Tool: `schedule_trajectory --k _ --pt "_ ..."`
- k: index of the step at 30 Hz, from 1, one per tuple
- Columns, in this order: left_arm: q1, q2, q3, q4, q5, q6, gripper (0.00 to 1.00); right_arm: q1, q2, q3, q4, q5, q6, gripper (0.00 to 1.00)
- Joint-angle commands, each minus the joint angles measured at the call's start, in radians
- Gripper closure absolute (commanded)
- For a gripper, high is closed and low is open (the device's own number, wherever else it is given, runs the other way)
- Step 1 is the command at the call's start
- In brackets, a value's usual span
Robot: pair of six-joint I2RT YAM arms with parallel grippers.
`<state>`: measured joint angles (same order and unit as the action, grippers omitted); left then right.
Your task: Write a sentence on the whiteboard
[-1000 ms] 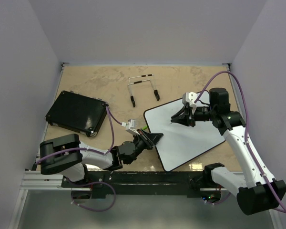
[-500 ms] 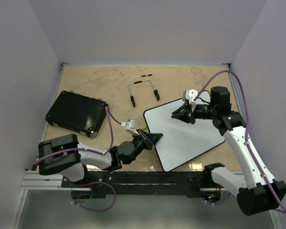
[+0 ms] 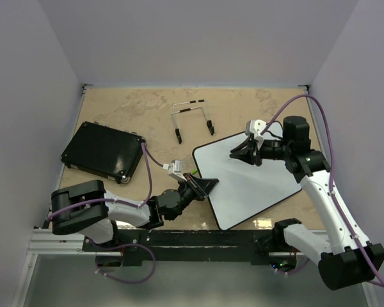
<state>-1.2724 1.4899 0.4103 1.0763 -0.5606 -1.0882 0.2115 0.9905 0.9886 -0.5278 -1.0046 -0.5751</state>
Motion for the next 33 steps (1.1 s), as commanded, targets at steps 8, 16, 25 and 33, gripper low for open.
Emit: schedule_trajectory --k 8,16,25,33 --pt "-0.010 0.010 0.010 0.039 0.024 0.090 1.00 0.069 -0.029 -0.030 0.124 0.006 0.113 1.00" --pt "-0.008 0.013 0.013 0.039 0.024 0.088 1.00 0.101 -0.024 -0.024 0.134 0.032 0.121 1.00" --pt "-0.008 0.024 0.019 0.040 0.027 0.085 1.00 0.103 -0.021 -0.021 0.134 0.040 0.113 1.00" --pt "-0.008 0.020 0.016 0.042 0.027 0.085 1.00 0.103 -0.016 -0.008 0.111 0.029 0.080 1.00"
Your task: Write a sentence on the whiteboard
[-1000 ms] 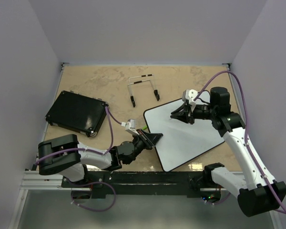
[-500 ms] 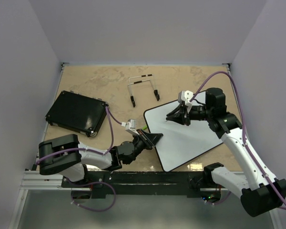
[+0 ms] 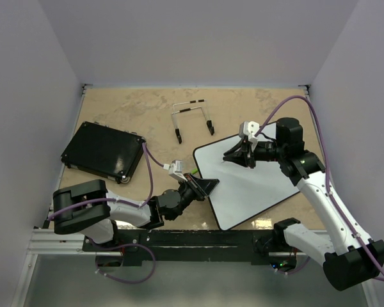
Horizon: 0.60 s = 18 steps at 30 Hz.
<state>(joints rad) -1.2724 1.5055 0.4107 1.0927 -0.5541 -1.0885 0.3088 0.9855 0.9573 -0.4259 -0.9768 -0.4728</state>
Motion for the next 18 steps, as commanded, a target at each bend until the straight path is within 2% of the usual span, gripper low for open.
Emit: schedule_trajectory --k 1,18 --pt "-0.008 0.005 0.014 0.026 0.020 0.085 1.00 0.007 -0.010 0.026 0.003 0.001 -0.030 1.00" --pt "-0.010 -0.001 0.004 0.033 0.025 0.088 1.00 0.007 0.002 0.035 0.003 0.010 -0.038 1.00"
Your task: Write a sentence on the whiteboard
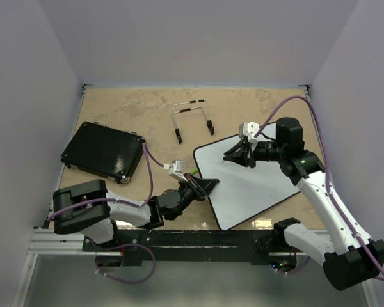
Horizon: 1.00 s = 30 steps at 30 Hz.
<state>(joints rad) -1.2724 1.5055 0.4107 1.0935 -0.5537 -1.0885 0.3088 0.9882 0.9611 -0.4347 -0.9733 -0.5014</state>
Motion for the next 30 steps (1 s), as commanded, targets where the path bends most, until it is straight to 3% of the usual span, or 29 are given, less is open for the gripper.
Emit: schedule_trajectory --k 1,30 --pt "-0.008 -0.001 0.004 0.032 0.024 0.088 1.00 0.006 -0.002 0.030 0.011 0.005 -0.009 1.00" --pt "-0.008 -0.004 0.002 0.045 0.032 0.104 1.00 0.006 0.001 0.008 0.011 -0.033 -0.026 1.00"
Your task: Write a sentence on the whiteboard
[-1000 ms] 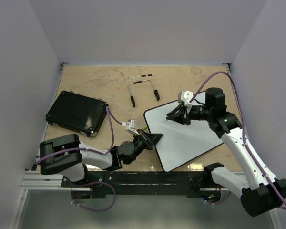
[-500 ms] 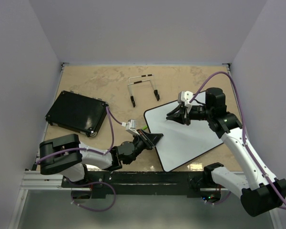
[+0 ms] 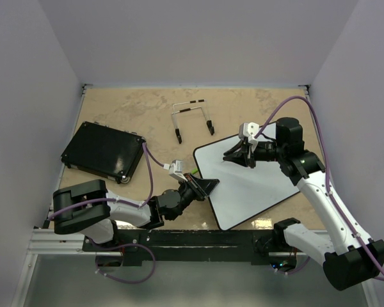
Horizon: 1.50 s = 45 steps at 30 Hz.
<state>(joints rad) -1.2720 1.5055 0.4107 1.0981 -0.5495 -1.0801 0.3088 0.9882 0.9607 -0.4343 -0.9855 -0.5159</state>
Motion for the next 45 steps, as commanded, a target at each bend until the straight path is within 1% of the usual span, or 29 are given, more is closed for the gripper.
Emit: schedule_trajectory --k 1,23,28,35,45 --pt "-0.009 -0.002 0.000 0.040 0.031 0.095 1.00 0.006 0.001 0.009 0.009 -0.024 -0.012 1.00" --pt "-0.007 0.009 0.002 0.059 0.040 0.100 1.00 0.033 0.004 -0.008 -0.021 -0.084 -0.047 1.00" --pt "-0.007 0.010 0.002 0.063 0.042 0.100 1.00 0.036 0.000 -0.010 -0.004 -0.052 -0.030 1.00" --pt "-0.009 0.018 0.005 0.066 0.025 0.083 1.00 0.041 -0.008 -0.019 0.058 -0.013 0.045 1.00" --pt "-0.009 0.022 0.025 0.052 0.008 0.065 1.00 0.062 -0.013 -0.023 0.094 0.039 0.068 1.00"
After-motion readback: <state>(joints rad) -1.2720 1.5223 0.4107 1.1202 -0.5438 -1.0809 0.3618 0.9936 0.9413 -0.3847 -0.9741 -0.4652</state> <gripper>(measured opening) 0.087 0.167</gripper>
